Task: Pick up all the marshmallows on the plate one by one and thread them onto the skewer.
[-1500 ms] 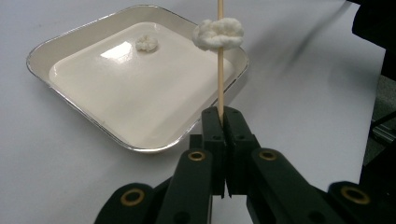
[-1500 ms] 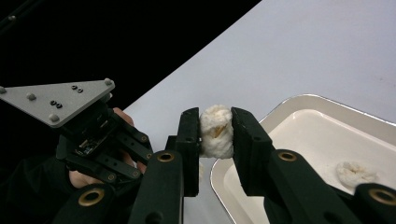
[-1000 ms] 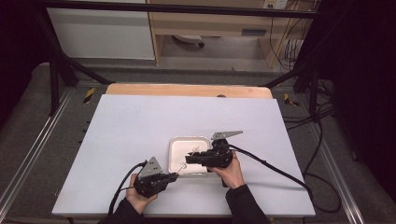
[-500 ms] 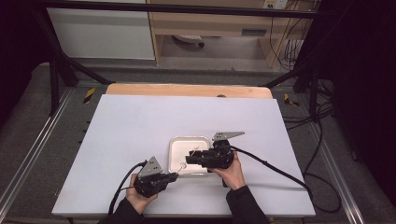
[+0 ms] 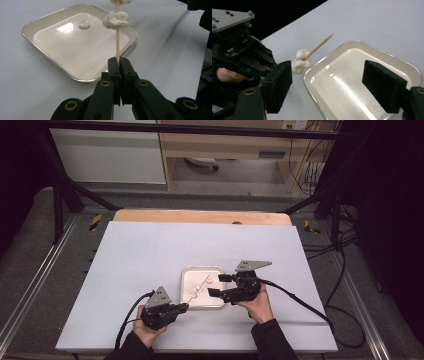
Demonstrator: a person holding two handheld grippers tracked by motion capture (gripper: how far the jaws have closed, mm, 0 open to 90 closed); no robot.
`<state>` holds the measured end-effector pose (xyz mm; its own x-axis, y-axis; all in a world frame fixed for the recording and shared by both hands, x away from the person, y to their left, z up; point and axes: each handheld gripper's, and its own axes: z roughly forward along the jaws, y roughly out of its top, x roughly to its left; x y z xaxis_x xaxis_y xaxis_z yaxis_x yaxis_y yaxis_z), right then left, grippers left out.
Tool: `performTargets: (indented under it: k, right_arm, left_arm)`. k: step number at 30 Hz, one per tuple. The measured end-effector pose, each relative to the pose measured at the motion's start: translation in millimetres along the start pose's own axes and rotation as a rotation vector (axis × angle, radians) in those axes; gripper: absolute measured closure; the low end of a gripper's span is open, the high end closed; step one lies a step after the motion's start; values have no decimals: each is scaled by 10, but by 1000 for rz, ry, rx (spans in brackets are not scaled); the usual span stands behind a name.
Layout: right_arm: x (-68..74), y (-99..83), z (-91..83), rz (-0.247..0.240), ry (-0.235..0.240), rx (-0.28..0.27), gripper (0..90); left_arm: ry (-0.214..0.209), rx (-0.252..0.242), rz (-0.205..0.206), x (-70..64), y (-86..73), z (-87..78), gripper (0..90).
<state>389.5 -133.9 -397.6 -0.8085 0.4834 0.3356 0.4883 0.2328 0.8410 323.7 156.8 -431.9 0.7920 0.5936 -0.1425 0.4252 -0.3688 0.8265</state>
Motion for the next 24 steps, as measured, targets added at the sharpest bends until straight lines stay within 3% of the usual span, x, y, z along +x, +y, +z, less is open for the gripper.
performTargets:
  k: [9,14,24]
  right_arm:
    - [-142,-92,-62,3,-101,35,102]
    - [-203,-122,-30,-10,-131,71,60]
    - [-267,-76,73,-14,-167,62,31]
  left_arm:
    - [5,-6,-11,24,0,-15,886]
    - [3,-9,-15,26,0,-20,886]
    - [5,-24,-22,49,13,-63,887]
